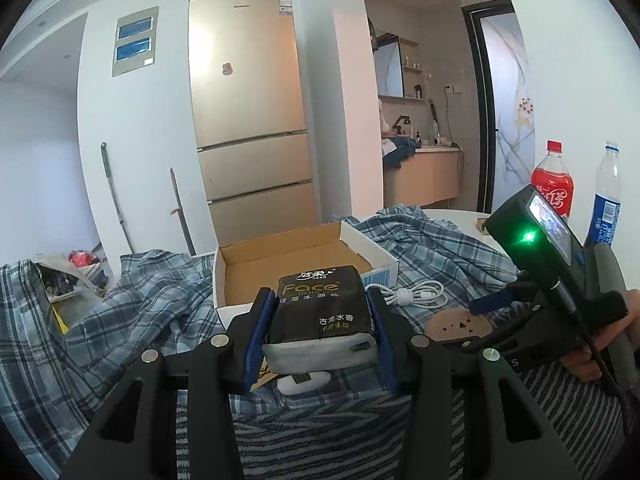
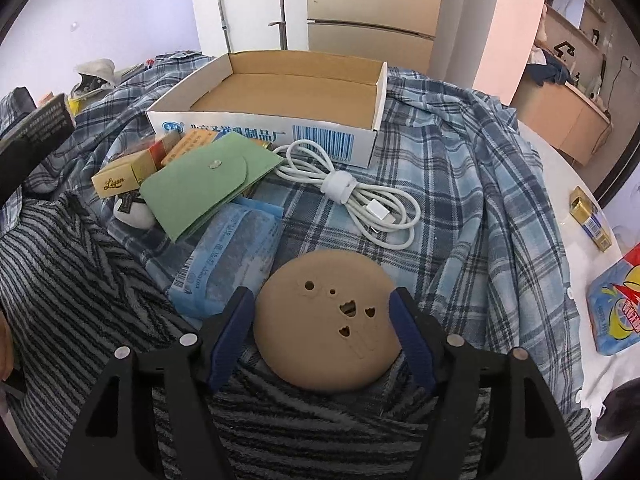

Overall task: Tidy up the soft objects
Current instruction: 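Lift the tissue pack with the left gripper while the right gripper grasps the tan coaster, then carry the tissue pack and coaster over the open cardboard box with both grippers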

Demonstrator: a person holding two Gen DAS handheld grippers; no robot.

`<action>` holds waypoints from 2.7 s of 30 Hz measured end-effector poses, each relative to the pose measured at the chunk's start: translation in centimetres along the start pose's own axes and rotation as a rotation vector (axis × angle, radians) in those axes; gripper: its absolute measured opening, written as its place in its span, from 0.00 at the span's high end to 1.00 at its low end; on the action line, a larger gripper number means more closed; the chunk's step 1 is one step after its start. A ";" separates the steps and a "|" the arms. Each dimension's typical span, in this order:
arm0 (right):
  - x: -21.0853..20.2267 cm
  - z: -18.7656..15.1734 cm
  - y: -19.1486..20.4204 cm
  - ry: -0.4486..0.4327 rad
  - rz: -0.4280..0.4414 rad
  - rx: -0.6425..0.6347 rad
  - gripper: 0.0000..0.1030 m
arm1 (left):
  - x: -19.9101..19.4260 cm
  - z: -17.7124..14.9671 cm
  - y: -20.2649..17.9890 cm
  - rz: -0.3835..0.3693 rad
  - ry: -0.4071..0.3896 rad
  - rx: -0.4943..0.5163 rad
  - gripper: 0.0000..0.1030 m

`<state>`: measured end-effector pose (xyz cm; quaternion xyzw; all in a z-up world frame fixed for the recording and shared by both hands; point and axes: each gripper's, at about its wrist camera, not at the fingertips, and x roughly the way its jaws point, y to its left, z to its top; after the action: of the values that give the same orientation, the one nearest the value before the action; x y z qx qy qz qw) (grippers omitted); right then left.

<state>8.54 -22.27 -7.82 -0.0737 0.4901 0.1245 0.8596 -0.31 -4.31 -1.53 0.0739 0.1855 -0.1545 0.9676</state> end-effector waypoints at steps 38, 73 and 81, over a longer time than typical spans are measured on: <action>-0.6 -0.4 0.3 -0.060 -0.063 -0.012 0.21 | -0.6 -0.1 0.5 0.010 -0.027 -0.009 0.53; -14.3 0.8 1.8 -0.615 -0.103 0.074 0.21 | -6.5 4.9 2.0 0.165 -0.264 -0.058 0.53; -18.0 4.4 3.7 -0.725 -0.156 0.049 0.21 | -5.3 9.3 2.6 0.210 -0.270 -0.070 0.53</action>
<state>2.27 -20.17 9.88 -0.0414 0.1496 0.0651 0.9857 -1.00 -2.31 9.30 0.0378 0.0506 -0.0544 0.9965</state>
